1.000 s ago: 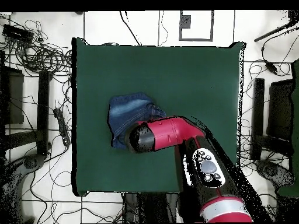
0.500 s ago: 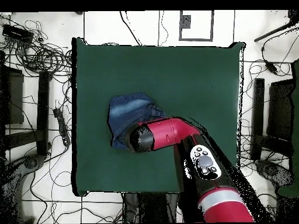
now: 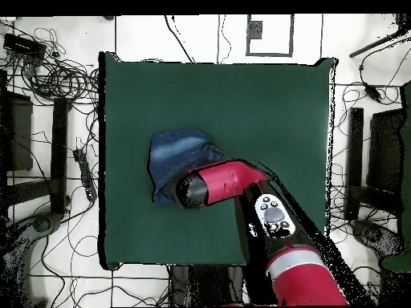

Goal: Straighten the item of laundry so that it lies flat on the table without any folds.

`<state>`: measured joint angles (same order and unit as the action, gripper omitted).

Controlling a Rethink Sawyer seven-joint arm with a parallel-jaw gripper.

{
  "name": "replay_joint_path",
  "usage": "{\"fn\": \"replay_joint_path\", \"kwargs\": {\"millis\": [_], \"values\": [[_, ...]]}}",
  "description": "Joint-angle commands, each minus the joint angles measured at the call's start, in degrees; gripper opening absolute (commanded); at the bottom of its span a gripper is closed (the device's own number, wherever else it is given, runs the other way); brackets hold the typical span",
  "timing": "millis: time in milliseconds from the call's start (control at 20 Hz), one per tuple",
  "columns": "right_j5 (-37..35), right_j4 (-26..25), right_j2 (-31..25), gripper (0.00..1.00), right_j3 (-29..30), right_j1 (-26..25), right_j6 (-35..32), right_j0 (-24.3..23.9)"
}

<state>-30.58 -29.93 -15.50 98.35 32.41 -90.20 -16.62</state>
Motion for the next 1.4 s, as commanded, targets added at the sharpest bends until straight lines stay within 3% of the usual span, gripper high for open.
{"fn": "replay_joint_path", "kwargs": {"millis": [50,400,900,1400], "values": [[2.3,-3.3,-1.1,0.0,-1.0,-4.4,-1.9,2.1],[2.2,-2.8,-0.7,0.0,-0.5,-4.4,-2.7,1.9],[-0.2,-6.9,-1.1,0.0,1.7,-0.1,3.7,0.5],[-1.7,-9.2,-4.3,0.0,3.8,3.7,10.8,-7.2]]}}
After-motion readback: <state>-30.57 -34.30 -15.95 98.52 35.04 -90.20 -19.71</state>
